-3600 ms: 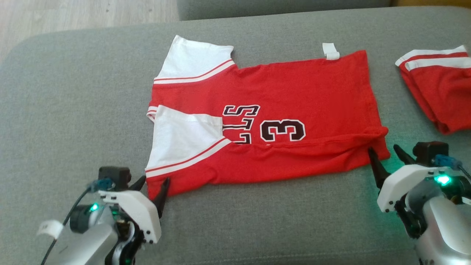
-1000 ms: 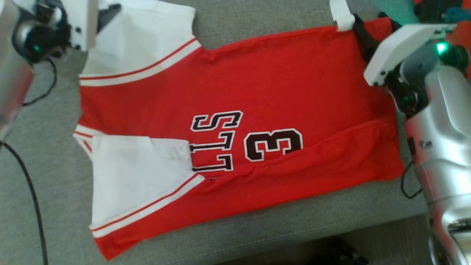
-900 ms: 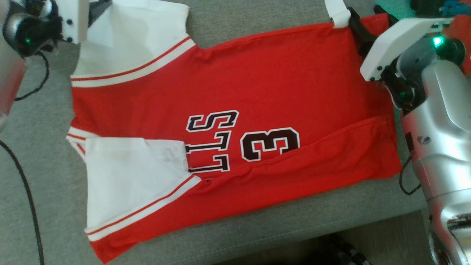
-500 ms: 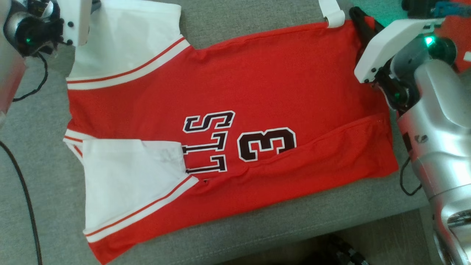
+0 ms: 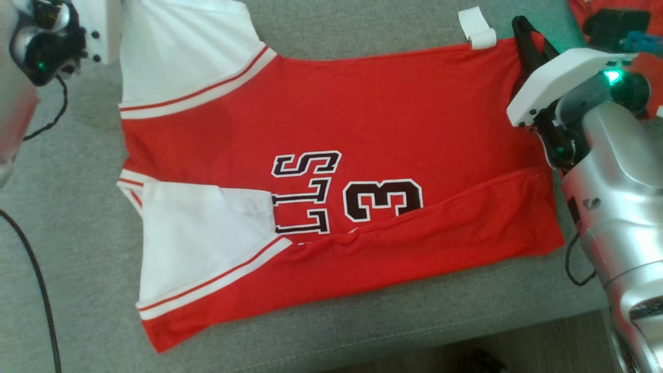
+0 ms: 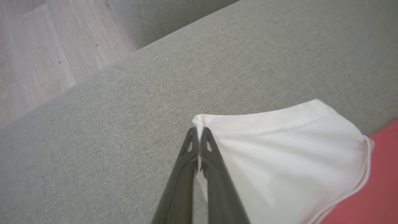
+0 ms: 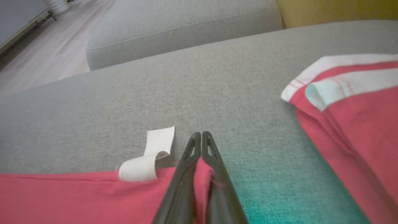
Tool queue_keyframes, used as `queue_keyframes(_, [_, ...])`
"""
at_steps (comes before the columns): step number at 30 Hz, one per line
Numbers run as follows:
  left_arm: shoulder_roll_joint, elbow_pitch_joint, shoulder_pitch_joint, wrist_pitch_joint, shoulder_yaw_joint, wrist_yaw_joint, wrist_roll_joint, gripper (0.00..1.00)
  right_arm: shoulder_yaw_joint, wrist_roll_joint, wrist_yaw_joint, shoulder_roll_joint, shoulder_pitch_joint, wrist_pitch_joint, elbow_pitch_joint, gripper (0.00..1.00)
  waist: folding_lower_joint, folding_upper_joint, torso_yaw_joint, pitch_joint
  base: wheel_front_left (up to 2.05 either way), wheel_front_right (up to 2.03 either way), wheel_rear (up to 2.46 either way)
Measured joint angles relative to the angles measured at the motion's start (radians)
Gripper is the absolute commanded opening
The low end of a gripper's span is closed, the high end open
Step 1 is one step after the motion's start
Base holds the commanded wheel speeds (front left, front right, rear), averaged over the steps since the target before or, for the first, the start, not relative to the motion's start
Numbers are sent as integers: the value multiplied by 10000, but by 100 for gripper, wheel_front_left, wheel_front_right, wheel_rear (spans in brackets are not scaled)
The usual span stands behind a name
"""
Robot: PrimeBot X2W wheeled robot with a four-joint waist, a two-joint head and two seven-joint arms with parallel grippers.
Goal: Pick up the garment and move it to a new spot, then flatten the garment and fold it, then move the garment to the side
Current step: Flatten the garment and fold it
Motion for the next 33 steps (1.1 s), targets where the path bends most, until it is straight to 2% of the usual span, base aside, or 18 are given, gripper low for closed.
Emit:
queue_keyframes(5, [151,-568,72,-144,-414,0,-418,0,430,142,0,-71,53,-441,-38,0,-1,0,160,-444,0,0,0])
queue_keyframes(8, [382,-1156,237,-165,-662,2,-727,0,621,368,0,-341,272,-667,-96,0,-1,0,277,-789,0,0,0])
queue_keyframes(12, [848,-1988,904,-209,-963,4,-1419,0,805,694,0,-740,934,-980,-194,0,-1,0,470,-1311,0,0,0])
queue_keyframes(15, [1216,-2713,1389,58,-1151,4,-2090,0,982,972,0,-917,1476,-1028,-230,0,-1,1,619,-1712,0,0,0])
queue_keyframes(18, [1649,-3375,1642,401,-1534,4,-2297,0,1158,1187,0,-1174,1934,-1022,-234,0,-1,1,776,-2097,0,0,0])
queue_keyframes(24, [2391,-4661,2241,1438,-1939,4,-3323,0,1701,1605,0,-1467,2585,-527,-418,0,-2,1,1080,-2896,0,0,0])
queue_keyframes(33, [2809,-5937,3222,2420,-2464,6,-3754,0,2374,1868,2,-1975,2813,249,-725,0,-2,1,1142,-3145,0,0,0])
